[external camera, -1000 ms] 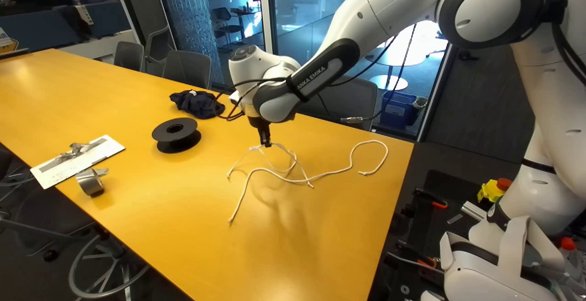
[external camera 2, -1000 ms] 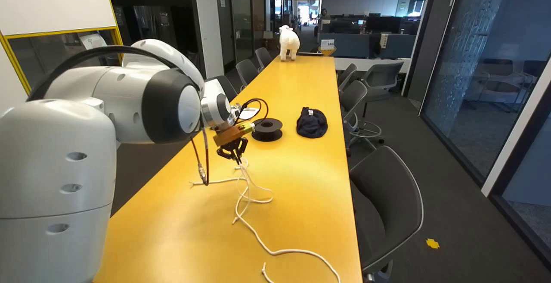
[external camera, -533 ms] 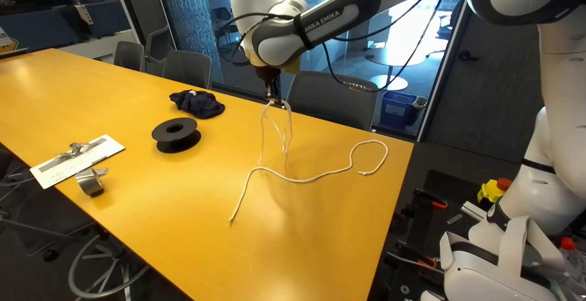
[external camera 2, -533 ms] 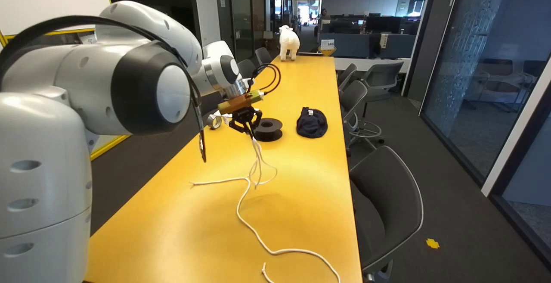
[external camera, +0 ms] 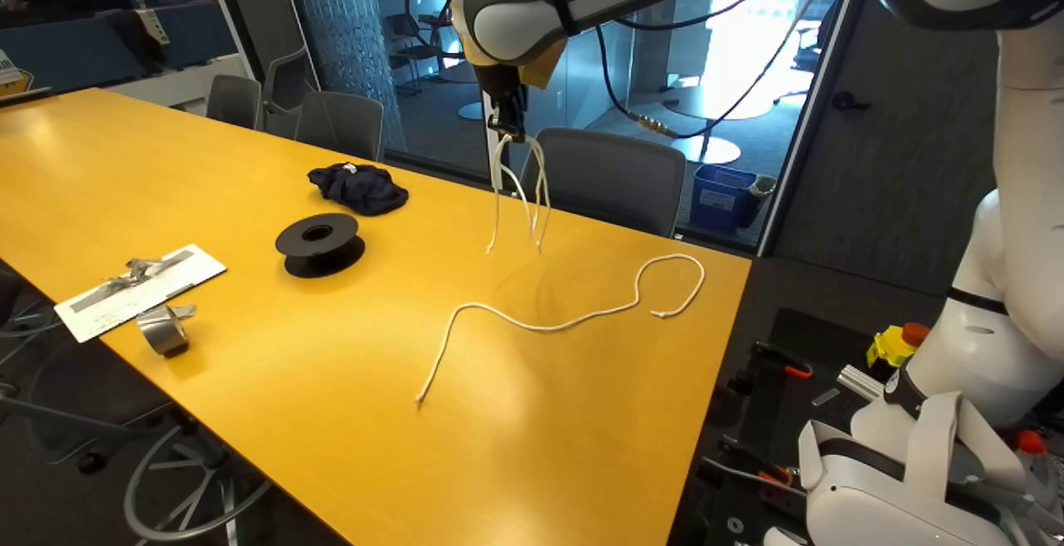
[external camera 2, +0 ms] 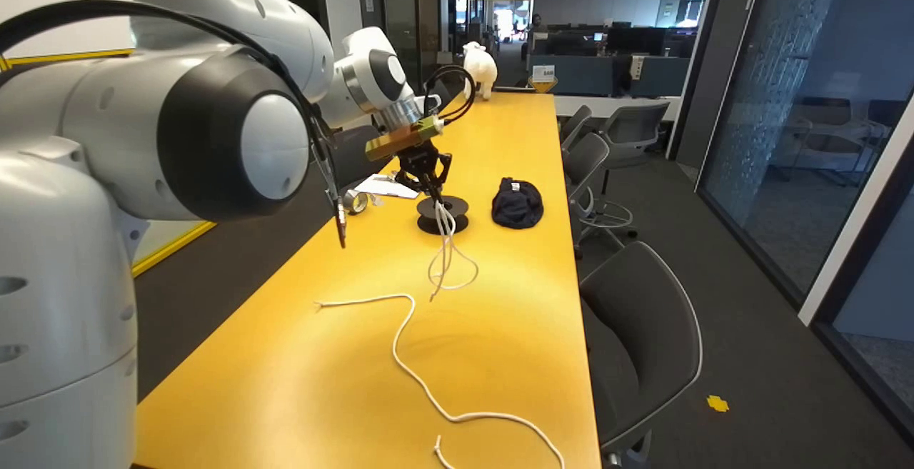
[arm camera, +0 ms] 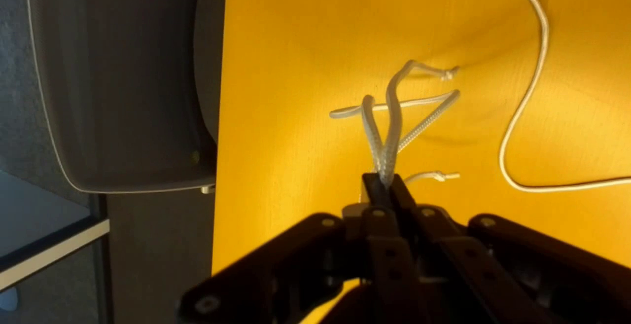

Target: Separate the two white ropes

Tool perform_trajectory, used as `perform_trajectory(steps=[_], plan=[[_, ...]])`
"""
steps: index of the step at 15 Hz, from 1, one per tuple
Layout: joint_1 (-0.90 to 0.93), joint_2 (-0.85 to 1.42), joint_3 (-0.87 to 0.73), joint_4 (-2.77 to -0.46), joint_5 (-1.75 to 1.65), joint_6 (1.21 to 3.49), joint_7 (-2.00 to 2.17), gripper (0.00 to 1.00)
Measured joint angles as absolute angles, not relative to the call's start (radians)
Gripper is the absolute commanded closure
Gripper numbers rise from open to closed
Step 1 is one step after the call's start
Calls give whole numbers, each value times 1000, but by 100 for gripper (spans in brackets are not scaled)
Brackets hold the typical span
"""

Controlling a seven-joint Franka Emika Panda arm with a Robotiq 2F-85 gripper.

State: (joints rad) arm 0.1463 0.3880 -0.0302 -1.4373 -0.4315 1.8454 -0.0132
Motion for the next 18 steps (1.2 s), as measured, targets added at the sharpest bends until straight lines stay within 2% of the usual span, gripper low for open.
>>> perform_trajectory(steps=[6, 18], plan=[[117, 401, -53, -1446, -464, 1769, 46, 97], [22, 530, -54, -1394, -426, 1764, -53, 97]])
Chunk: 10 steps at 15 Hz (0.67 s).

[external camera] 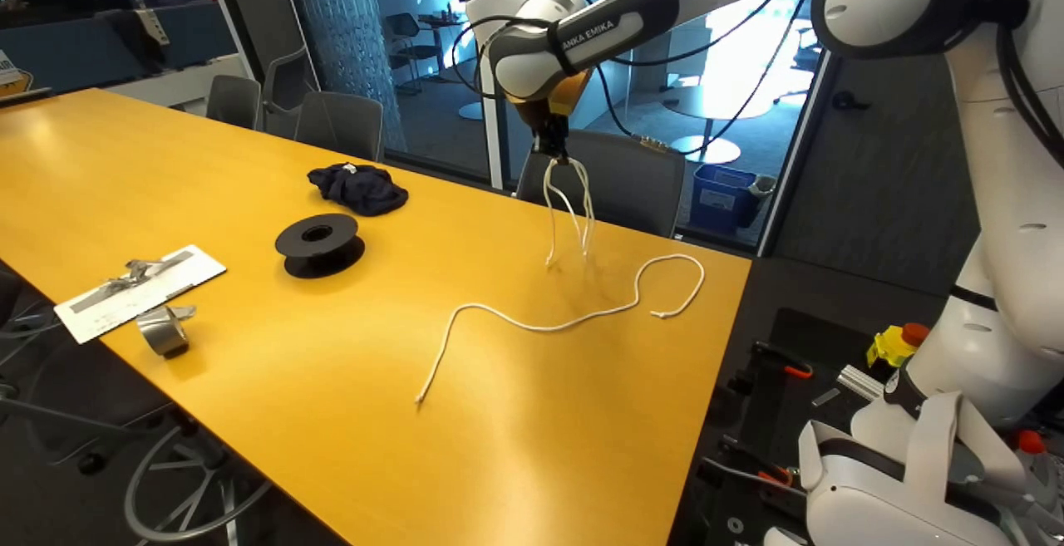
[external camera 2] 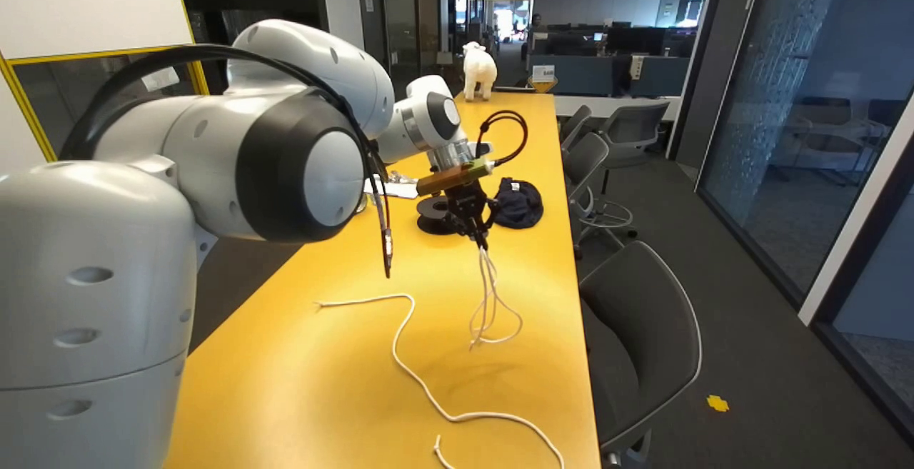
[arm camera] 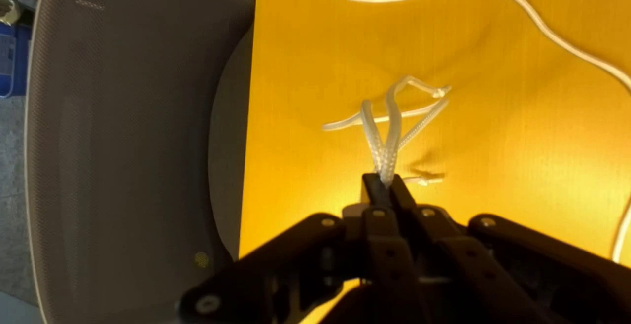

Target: Separate the two white ropes

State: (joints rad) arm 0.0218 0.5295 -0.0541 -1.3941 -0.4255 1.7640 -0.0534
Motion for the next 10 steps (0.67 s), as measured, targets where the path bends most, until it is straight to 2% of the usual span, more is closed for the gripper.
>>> perform_trajectory(steps=[10], plan=[[13, 765, -11, -1103, -267, 1764, -192, 98]])
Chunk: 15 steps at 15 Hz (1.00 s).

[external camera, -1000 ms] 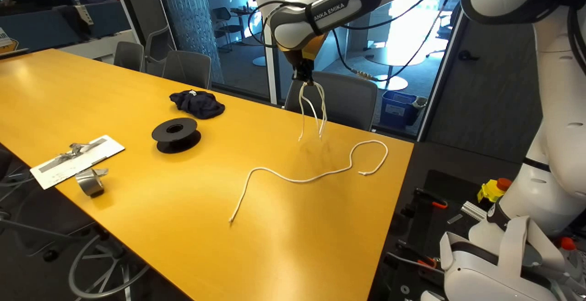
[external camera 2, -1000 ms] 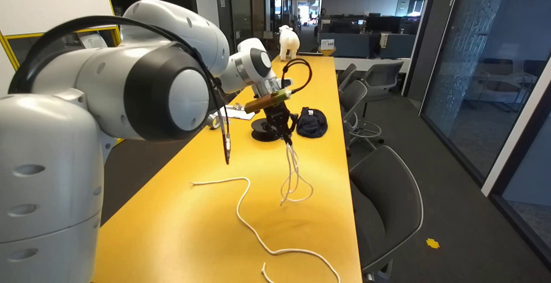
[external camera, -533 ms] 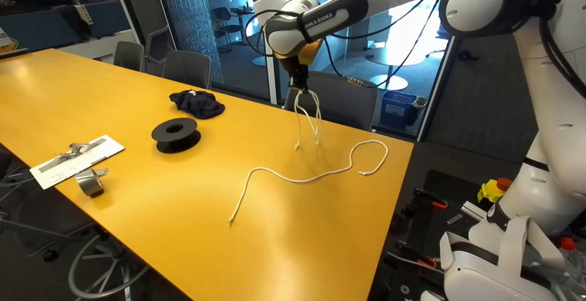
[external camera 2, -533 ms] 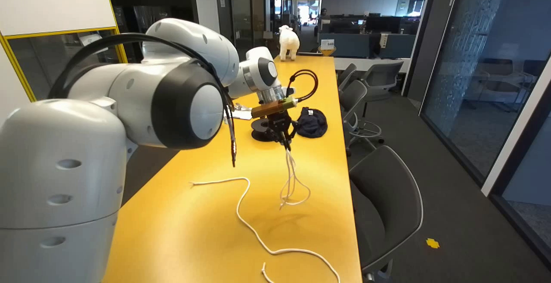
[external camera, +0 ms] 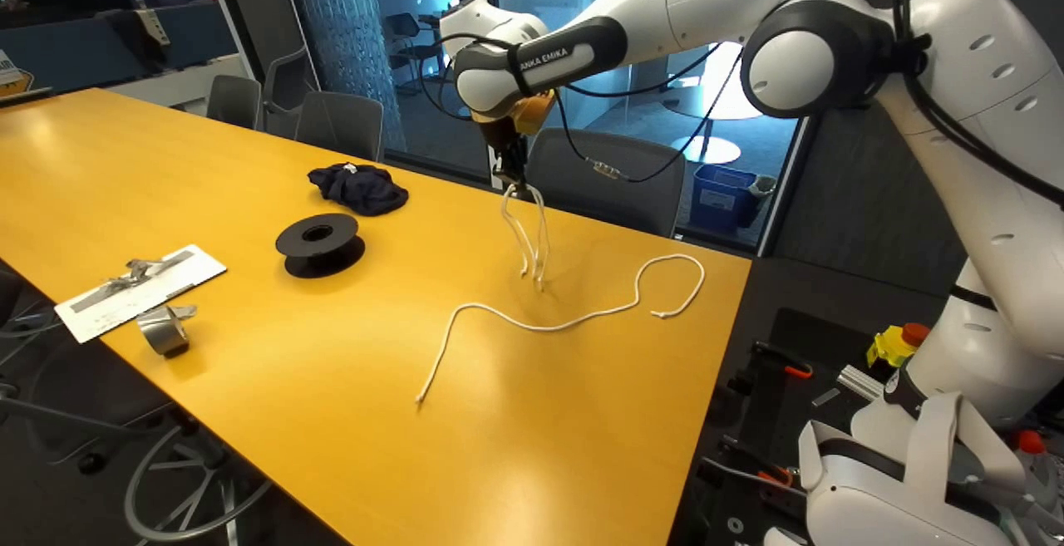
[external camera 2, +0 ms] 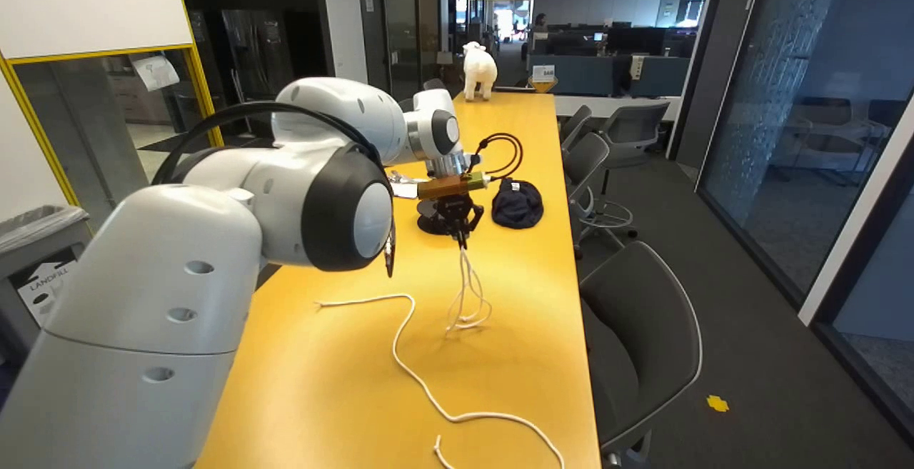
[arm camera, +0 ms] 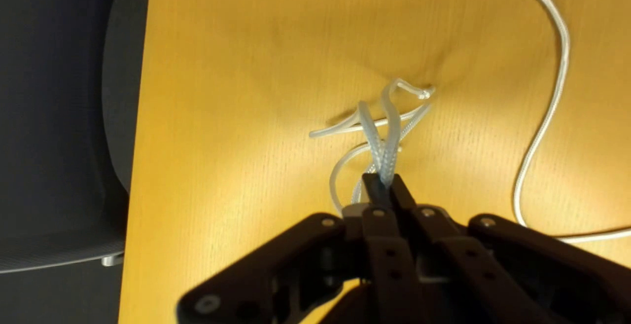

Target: Separate the two white ropes

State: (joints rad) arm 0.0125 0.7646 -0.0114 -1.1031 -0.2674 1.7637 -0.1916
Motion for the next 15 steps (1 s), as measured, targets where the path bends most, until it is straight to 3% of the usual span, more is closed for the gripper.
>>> perform_trajectory(steps=[15], plan=[[-97, 1067, -63, -740, -256, 1712, -193, 98]])
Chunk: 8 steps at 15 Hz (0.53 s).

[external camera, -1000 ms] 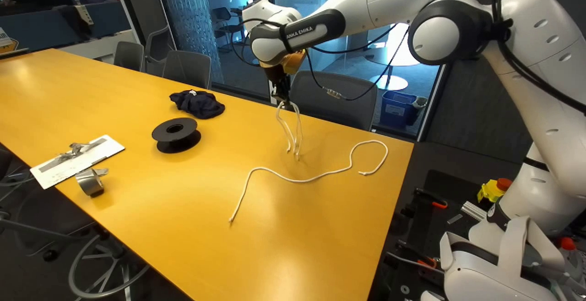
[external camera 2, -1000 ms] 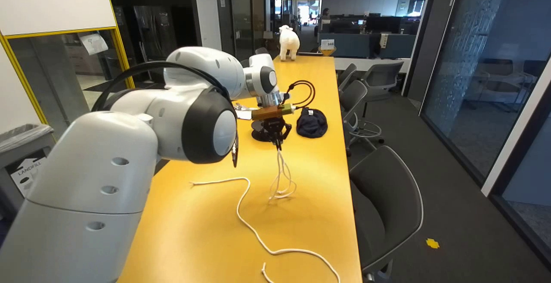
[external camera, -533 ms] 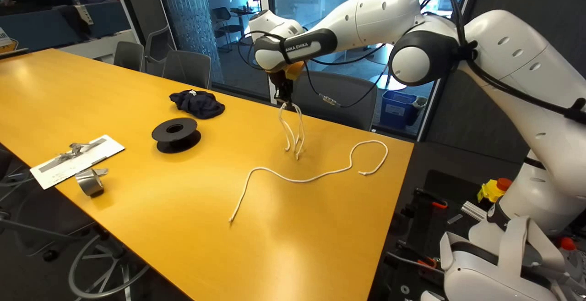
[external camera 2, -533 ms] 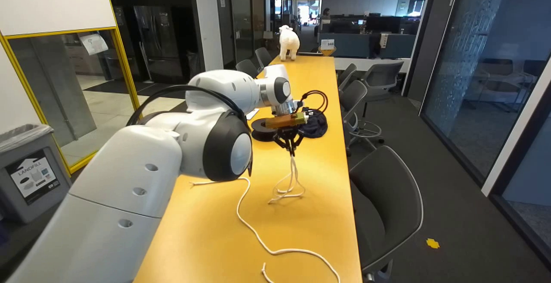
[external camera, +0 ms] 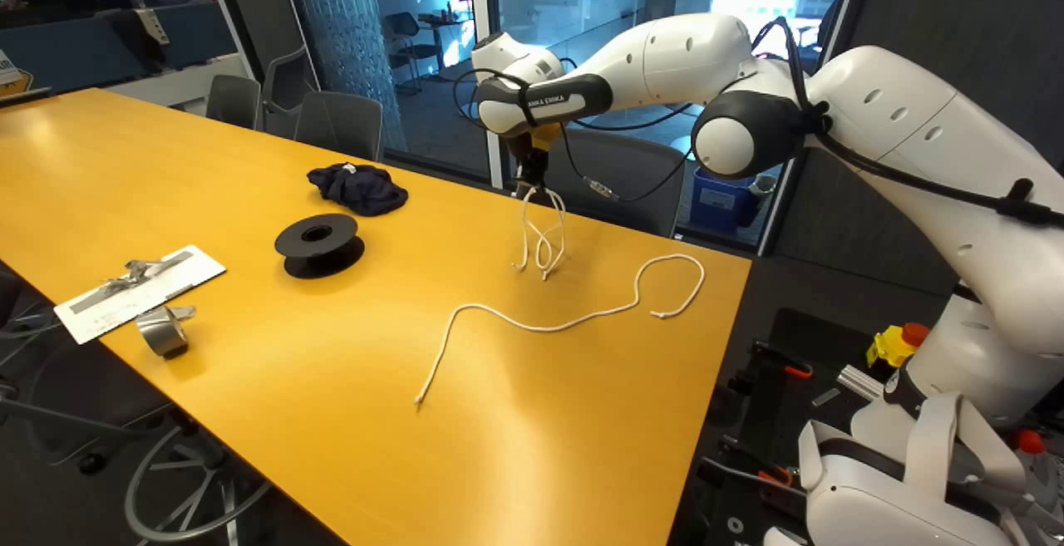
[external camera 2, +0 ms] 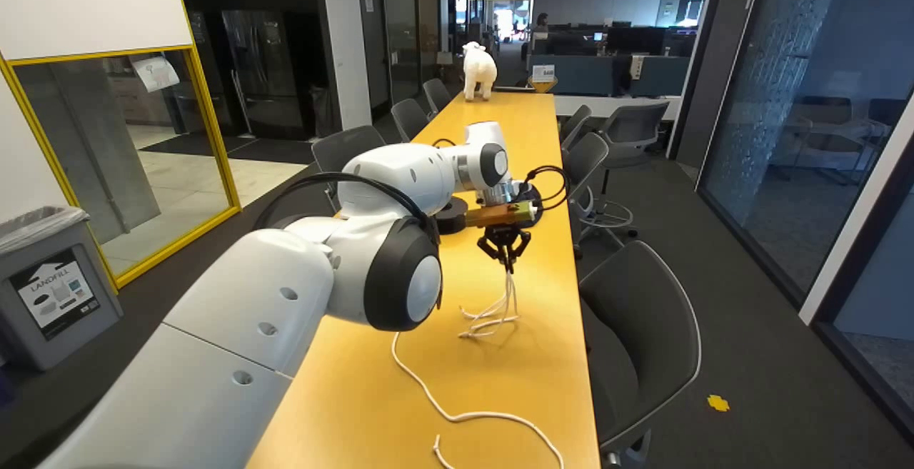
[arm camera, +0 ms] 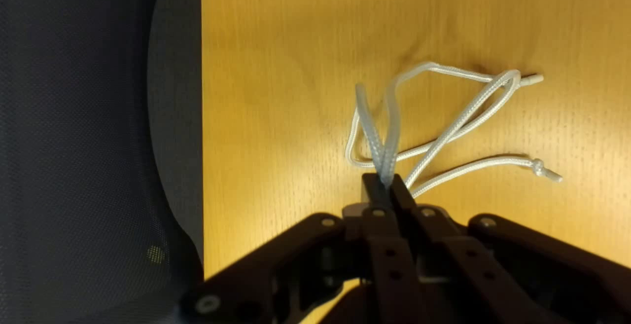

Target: Separate the two white ropes

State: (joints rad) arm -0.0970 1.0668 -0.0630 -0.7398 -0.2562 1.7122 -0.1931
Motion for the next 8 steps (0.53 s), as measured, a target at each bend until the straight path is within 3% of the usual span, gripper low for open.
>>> perform_trajectory(steps=[1, 2, 3, 8], plan=[[-101, 1081, -63, -726, -255, 1707, -193, 98], [-105, 1094, -63, -711, -254, 1701, -193, 70], [-108, 1107, -63, -698, -253, 1696, -193, 70], [-121, 1154, -62, -641, -247, 1654, -193, 33]])
